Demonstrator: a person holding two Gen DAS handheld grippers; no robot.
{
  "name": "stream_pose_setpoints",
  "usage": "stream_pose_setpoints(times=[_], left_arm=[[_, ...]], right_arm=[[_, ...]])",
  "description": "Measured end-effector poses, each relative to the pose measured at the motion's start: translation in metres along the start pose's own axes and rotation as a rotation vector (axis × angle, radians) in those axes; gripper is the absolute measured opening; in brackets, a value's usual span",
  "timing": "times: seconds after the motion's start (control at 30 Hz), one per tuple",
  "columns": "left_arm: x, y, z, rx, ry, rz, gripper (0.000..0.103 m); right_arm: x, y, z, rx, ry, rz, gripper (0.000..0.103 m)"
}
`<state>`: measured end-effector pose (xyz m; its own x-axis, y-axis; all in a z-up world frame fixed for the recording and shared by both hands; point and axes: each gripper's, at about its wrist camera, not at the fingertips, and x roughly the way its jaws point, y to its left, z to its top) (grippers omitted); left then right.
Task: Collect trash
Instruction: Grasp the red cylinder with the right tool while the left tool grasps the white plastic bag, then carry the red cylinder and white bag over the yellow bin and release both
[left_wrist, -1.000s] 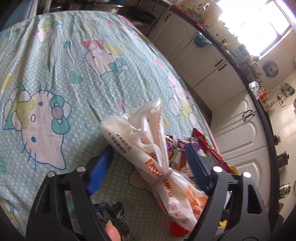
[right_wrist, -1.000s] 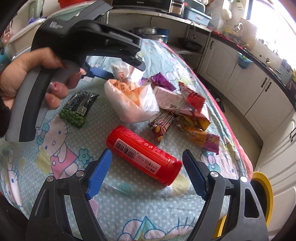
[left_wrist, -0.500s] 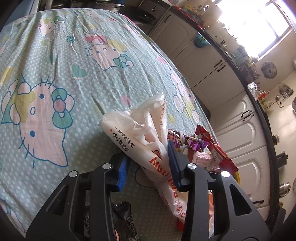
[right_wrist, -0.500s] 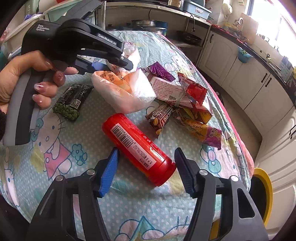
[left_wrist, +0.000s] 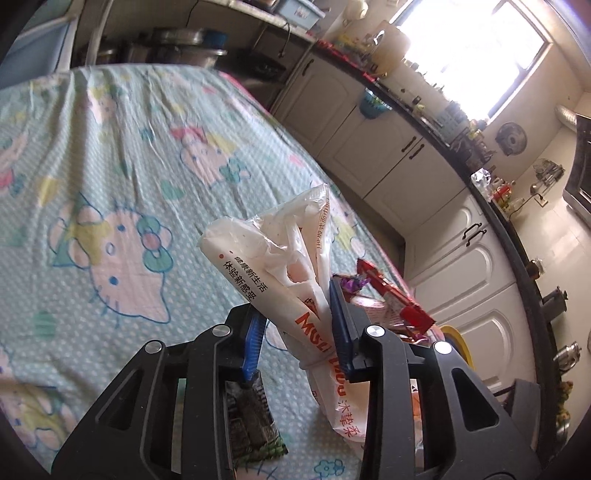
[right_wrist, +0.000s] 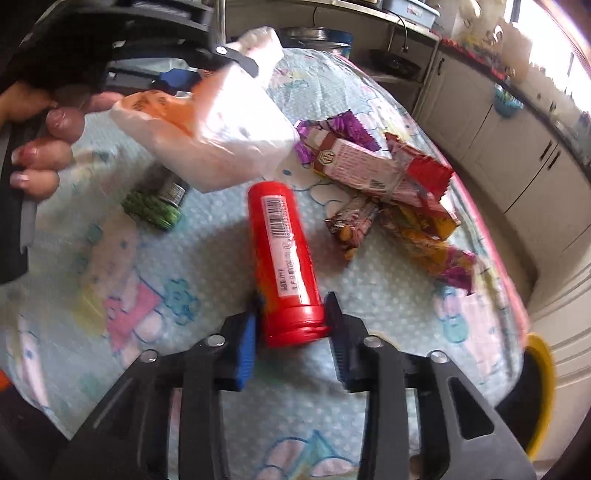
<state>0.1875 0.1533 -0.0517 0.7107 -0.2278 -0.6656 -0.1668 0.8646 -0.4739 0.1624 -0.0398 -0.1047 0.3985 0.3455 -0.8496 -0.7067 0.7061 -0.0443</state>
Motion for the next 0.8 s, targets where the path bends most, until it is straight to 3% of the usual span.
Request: stream_pose_setpoints(times=[0.47,0.8], left_arm=[[-0.045,-0.036,-0.002,0.099,-0.108,0.007,0.025],[-0.055,-0.075,-0.009,0.177,-0.145,-0.034,0.025]], right_arm=[[-0.039,-0.013,-0.011,0.205,-0.115,0.103,0.03],[-0.08,-0.027,-0.03,0.289,-0.19,0.081,0.03]])
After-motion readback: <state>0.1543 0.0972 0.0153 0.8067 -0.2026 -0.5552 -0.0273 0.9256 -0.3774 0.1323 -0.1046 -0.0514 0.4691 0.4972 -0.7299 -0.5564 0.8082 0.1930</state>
